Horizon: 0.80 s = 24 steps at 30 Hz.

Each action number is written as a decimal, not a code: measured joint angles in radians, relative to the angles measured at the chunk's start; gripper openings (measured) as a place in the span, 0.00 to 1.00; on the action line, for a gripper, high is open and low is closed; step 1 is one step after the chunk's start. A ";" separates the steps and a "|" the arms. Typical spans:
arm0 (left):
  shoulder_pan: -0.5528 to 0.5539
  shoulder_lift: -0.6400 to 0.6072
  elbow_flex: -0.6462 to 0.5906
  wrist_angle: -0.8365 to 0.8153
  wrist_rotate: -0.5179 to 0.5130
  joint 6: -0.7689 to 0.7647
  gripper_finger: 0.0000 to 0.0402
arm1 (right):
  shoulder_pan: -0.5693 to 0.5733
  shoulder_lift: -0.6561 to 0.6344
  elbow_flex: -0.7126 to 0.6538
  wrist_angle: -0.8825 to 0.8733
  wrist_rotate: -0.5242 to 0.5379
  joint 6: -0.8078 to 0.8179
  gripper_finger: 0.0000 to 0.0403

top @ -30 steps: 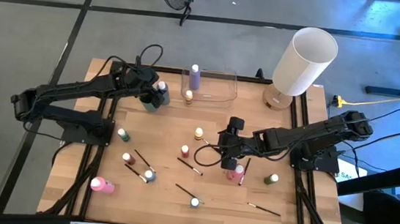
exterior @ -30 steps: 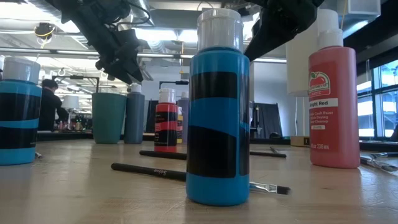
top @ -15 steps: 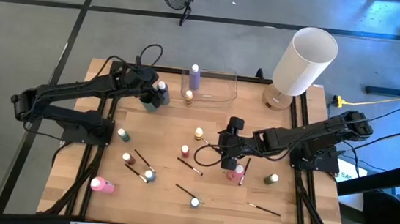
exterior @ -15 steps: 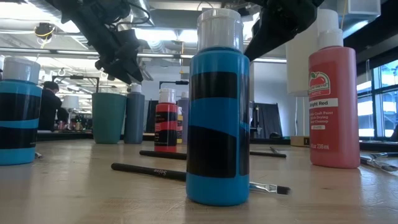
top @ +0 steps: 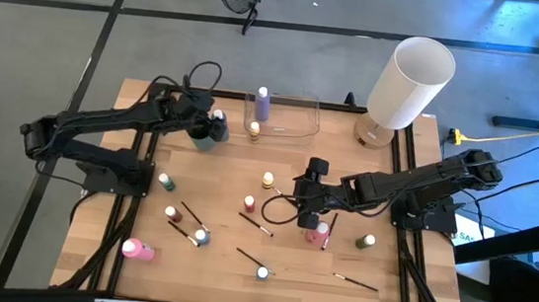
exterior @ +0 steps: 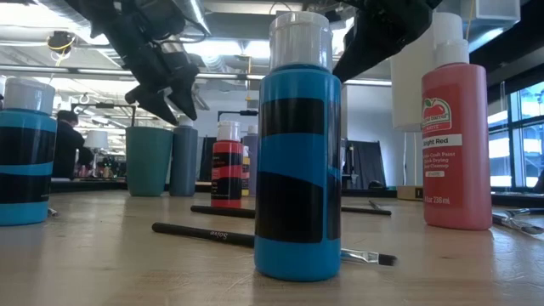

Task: Pick & Place Paint Supplies
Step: Put the gray paint bottle into the transparent bin

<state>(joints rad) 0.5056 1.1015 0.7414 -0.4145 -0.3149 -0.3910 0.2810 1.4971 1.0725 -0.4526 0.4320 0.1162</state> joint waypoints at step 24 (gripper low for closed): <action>-0.004 0.063 0.000 0.075 -0.029 0.038 0.77 | 0.000 0.000 0.000 -0.009 0.000 0.000 0.71</action>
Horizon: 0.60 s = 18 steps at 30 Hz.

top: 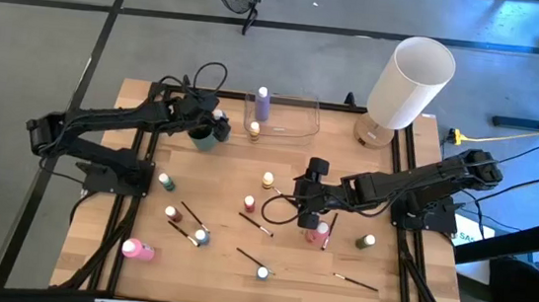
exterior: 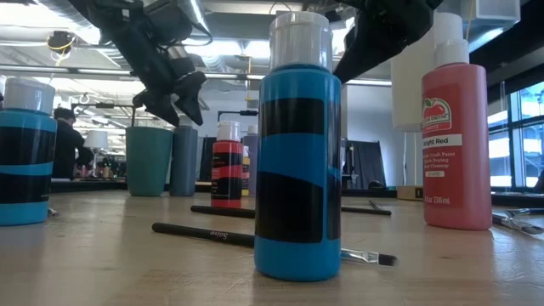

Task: Pick & Place Paint Supplies
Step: Put the gray paint bottle into the transparent bin

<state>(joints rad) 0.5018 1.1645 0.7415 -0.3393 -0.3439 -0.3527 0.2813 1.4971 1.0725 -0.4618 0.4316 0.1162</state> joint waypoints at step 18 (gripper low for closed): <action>-0.011 0.007 0.000 -0.008 -0.014 0.000 0.77 | 0.000 0.000 0.000 -0.007 -0.002 0.007 0.70</action>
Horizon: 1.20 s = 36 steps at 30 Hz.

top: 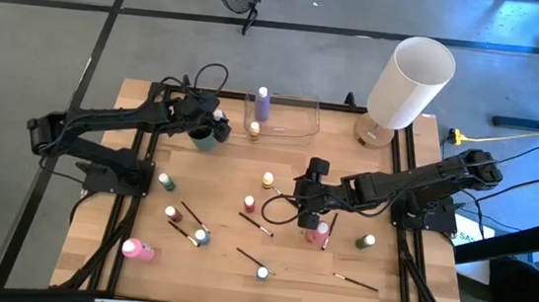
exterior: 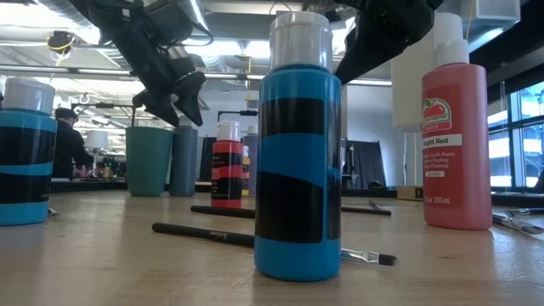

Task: Pick & Place Paint Supplies
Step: Put the gray paint bottle into the transparent bin

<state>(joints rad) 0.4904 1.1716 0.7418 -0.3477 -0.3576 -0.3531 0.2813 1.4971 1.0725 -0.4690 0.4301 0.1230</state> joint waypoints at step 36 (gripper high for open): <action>-0.024 0.021 0.000 0.020 -0.022 0.014 0.68 | 0.001 0.000 0.000 -0.007 0.001 0.000 0.70</action>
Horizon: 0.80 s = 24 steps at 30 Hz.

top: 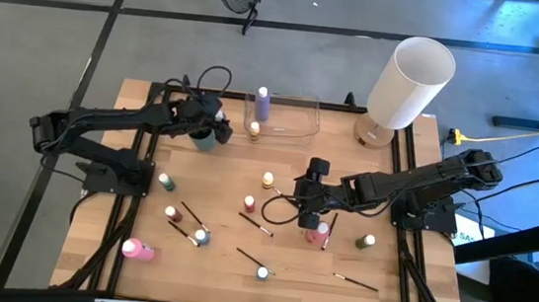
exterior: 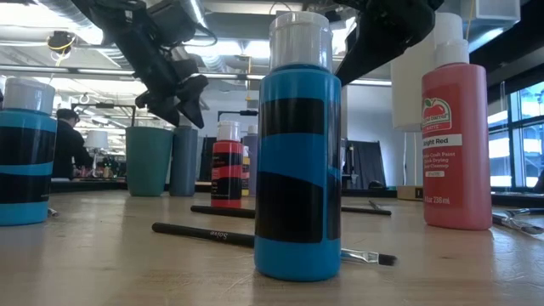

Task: Pick & Place Paint Supplies
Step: Put the gray paint bottle into the transparent bin

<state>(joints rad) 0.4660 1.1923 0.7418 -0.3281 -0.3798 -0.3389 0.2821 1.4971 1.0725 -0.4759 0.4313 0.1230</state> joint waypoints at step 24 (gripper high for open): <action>-0.007 0.000 0.002 -0.036 -0.019 0.002 0.43 | 0.000 0.000 0.000 0.000 0.000 0.000 0.71</action>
<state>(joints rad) 0.4587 1.1919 0.7441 -0.3637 -0.3983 -0.3374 0.2821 1.4971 1.0725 -0.4755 0.4316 0.1230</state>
